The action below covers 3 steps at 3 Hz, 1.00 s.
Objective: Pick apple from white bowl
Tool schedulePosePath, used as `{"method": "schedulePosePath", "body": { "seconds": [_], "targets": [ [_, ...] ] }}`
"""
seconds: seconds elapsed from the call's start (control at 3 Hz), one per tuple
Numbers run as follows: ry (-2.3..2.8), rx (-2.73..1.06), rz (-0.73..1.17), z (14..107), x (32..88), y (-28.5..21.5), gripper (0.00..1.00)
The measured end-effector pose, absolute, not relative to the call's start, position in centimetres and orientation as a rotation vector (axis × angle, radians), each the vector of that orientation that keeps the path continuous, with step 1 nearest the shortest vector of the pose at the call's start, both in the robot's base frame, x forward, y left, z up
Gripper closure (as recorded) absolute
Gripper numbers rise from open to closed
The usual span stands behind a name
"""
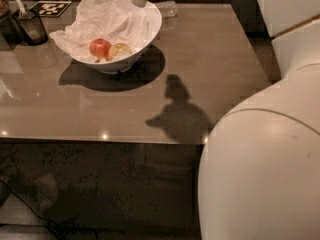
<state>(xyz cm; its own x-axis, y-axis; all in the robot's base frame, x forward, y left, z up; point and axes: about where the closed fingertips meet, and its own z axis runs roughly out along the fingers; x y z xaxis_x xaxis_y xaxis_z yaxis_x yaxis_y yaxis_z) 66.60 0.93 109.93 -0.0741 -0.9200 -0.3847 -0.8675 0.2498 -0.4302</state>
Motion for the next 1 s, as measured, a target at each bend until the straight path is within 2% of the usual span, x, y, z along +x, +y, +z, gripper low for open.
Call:
{"method": "schedulePosePath", "body": {
  "seconds": [0.67,1.0],
  "targets": [
    [1.912,-1.678,-0.068,107.7,69.3,4.2,0.00],
    [1.838,-1.675,-0.052,104.1,75.4,9.8,0.00]
  ]
}}
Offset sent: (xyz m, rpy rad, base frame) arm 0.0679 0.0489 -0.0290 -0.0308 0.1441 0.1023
